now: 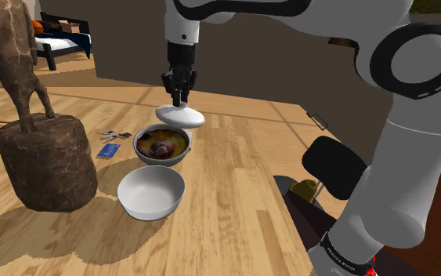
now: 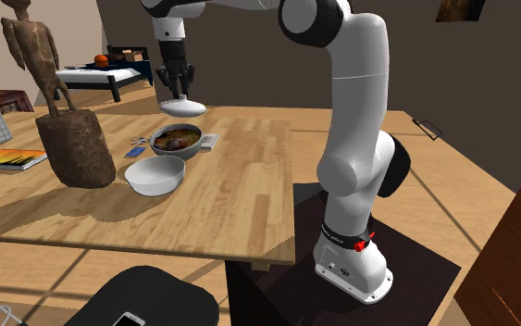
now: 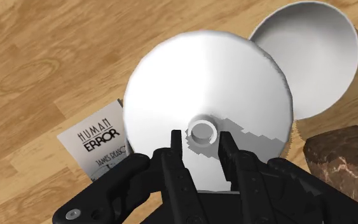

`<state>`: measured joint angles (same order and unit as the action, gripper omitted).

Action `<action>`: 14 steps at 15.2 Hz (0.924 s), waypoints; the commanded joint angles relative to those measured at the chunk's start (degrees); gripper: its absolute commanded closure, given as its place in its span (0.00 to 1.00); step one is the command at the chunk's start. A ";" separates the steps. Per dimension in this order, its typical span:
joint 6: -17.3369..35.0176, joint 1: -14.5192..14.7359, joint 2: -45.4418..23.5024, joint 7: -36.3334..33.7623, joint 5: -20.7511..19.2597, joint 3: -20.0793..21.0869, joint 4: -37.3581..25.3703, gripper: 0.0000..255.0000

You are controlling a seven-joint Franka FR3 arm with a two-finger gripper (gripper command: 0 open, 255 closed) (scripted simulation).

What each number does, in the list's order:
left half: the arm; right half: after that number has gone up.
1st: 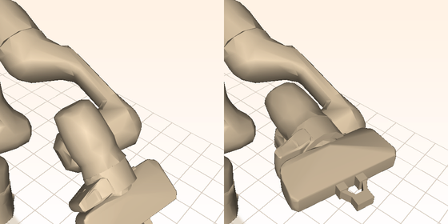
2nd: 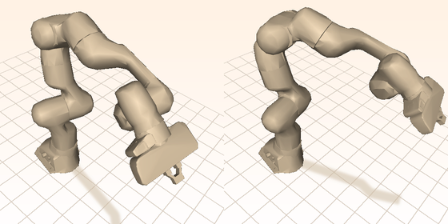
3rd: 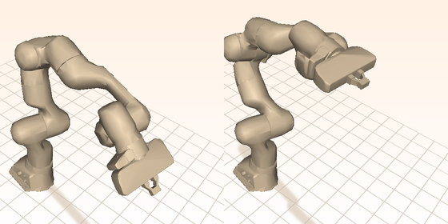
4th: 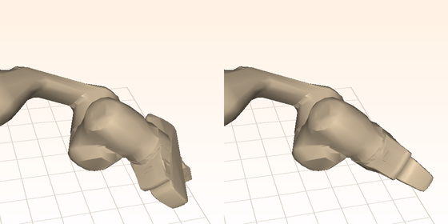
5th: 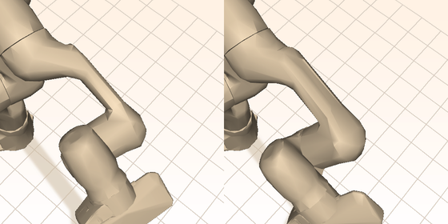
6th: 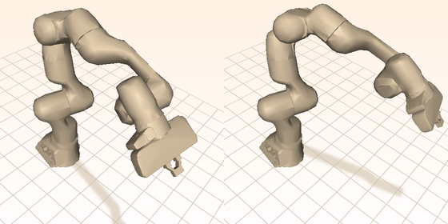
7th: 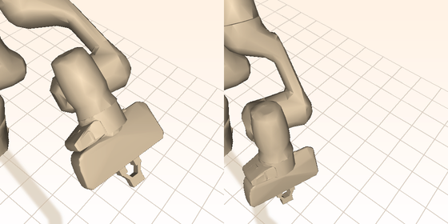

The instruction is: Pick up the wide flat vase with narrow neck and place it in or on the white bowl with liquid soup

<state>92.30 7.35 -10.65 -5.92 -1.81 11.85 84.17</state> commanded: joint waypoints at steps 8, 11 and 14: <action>-11.70 2.59 -22.24 0.62 -3.82 -0.87 -33.77 1.00; -8.12 2.03 -20.42 0.56 -3.53 -0.78 -28.36 1.00; -4.96 1.61 -19.14 0.51 -3.33 -0.73 -23.91 1.00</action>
<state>86.47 9.02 -30.02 -5.37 -5.17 11.10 59.21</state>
